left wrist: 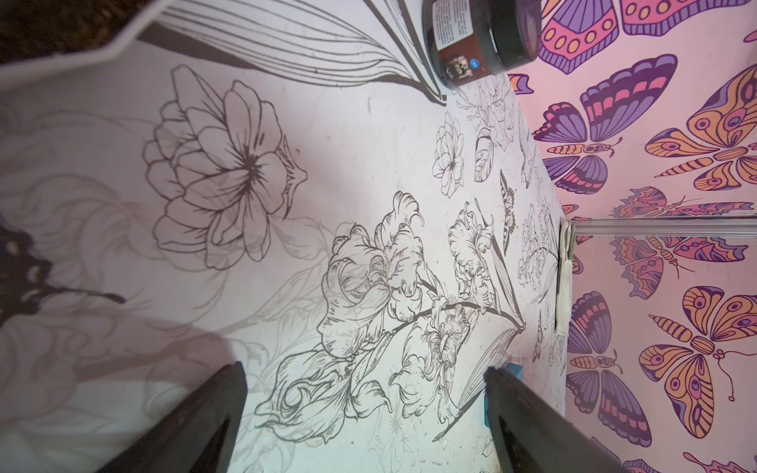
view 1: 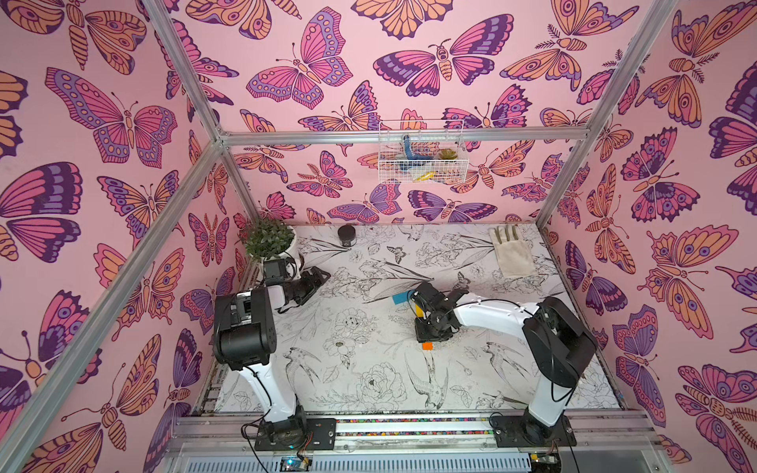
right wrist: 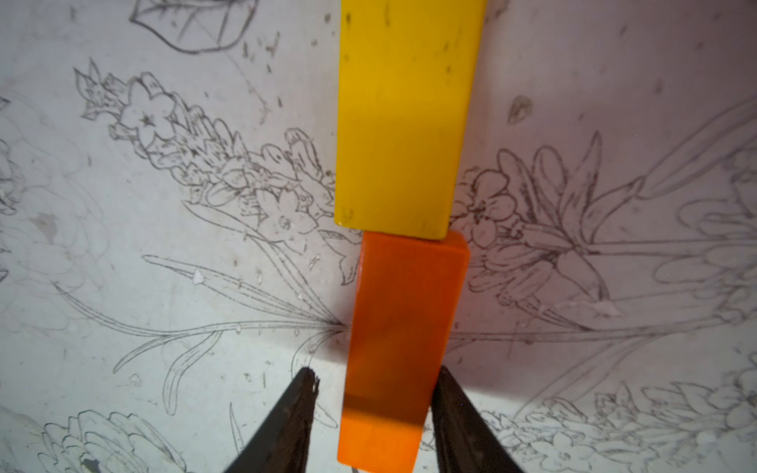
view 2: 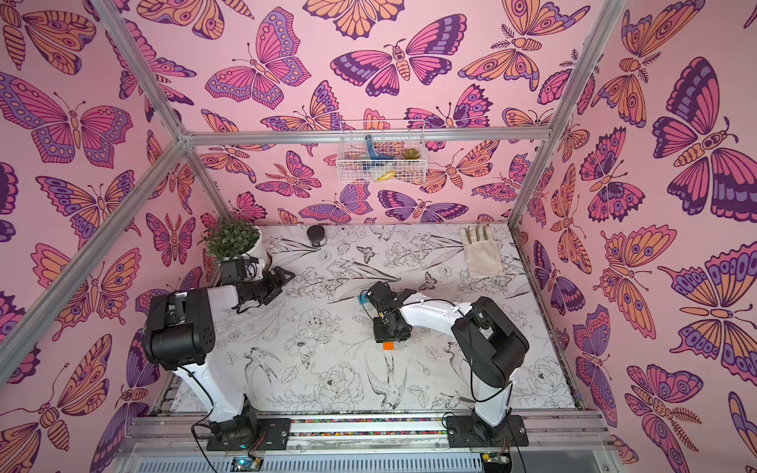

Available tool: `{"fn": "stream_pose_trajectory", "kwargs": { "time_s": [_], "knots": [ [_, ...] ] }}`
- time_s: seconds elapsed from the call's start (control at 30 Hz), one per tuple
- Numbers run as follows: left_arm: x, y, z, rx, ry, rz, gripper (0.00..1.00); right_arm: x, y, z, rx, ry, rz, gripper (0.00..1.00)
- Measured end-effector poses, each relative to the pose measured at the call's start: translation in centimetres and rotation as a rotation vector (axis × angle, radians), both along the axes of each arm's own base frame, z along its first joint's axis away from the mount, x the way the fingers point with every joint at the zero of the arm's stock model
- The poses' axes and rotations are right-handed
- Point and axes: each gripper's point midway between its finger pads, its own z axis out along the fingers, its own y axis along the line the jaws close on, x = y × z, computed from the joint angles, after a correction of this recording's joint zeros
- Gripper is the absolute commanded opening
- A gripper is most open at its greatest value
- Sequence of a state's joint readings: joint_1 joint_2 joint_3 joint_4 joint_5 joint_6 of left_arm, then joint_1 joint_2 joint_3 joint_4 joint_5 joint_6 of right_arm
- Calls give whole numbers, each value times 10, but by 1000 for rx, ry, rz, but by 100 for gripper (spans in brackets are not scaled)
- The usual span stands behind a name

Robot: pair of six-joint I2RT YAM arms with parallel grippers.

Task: Assemble the number 7 with building blocks
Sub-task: Assemble the building block at the center of the board, then reset both arms

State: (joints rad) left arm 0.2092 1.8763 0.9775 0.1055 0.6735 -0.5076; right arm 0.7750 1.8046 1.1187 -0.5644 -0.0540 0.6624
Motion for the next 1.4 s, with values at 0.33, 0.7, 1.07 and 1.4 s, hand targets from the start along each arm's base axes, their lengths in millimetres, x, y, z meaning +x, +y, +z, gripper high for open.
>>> {"fn": "stream_pose_trajectory", "kwargs": {
  "time_s": [0.33, 0.7, 1.07, 1.4],
  "knots": [
    [1, 0, 0, -3, -1, 0, 96, 4, 4, 5, 13, -7, -17, 56],
    [1, 0, 0, -4, -1, -1, 96, 3, -3, 15, -7, -20, -13, 64],
    [-39, 19, 27, 170, -92, 95, 100, 73, -169, 223, 96, -829, -208, 99],
    [-65, 33, 71, 455, -409, 127, 100, 72, -275, 61, -119, -786, -337, 99]
  ]
}}
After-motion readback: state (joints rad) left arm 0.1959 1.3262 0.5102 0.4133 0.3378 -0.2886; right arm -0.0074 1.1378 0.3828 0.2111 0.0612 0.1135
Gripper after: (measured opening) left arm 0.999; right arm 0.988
